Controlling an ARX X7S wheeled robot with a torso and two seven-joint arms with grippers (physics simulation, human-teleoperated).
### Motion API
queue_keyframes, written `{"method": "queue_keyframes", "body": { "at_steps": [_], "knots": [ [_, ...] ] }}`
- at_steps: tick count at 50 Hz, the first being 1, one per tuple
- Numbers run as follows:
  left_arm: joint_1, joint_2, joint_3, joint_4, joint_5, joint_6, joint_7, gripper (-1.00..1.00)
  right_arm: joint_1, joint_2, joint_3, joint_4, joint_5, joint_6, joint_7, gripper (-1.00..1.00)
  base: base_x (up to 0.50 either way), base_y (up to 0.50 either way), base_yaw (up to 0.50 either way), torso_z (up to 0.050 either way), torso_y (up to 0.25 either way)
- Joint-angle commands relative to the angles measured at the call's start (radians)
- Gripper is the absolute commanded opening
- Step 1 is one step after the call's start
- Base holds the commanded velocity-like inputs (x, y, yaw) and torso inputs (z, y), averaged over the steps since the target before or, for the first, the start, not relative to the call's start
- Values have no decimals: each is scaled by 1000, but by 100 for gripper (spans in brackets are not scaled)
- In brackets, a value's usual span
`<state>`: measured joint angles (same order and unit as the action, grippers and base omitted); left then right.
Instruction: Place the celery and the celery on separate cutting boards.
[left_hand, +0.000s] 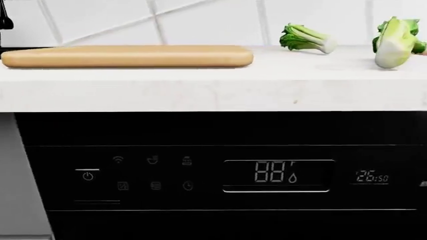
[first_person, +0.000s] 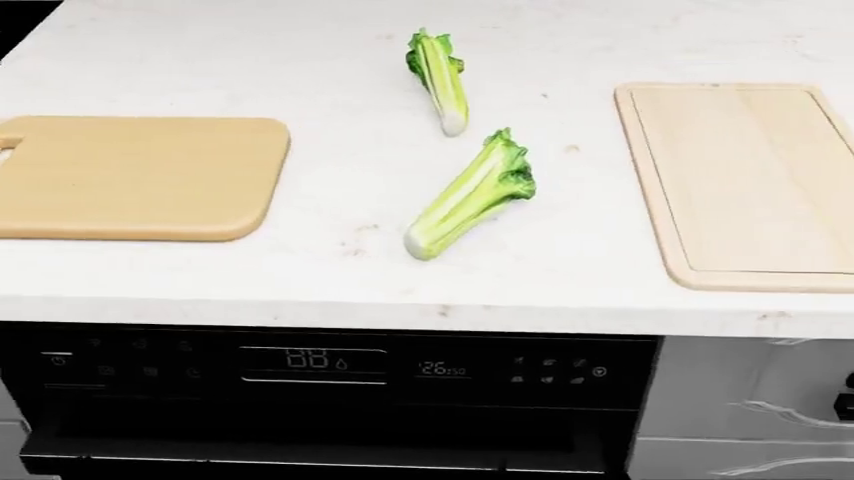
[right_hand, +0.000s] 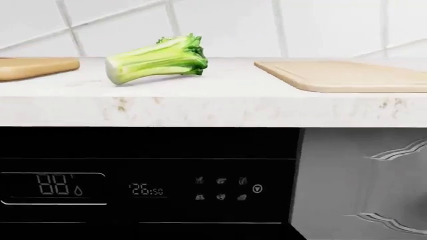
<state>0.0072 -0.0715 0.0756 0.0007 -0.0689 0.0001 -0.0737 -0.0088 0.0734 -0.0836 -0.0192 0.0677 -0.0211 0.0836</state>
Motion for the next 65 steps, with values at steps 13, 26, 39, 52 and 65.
{"method": "queue_keyframes", "body": {
  "at_steps": [13,26,39,52,65],
  "knots": [
    [-5,-26,23,10,-44,-52,-37,100,-1,30,-37,-4,20,-7,32,100,0,-158,0,0,0],
    [10,-41,53,10,-52,85,-20,100,-6,43,-52,-14,28,-4,49,100,0,0,0,20,0],
    [8,-52,58,7,-76,83,-30,100,-5,53,-63,-14,37,-5,66,100,0,0,0,50,0],
    [-1,-62,80,1,-69,88,-41,100,-1,63,-76,-13,44,-6,76,100,0,0,0,50,0],
    [-31,-123,36,400,-267,-307,-83,100,20,109,-37,-359,98,283,141,100,0,0,0,15,0]
  ]
}}
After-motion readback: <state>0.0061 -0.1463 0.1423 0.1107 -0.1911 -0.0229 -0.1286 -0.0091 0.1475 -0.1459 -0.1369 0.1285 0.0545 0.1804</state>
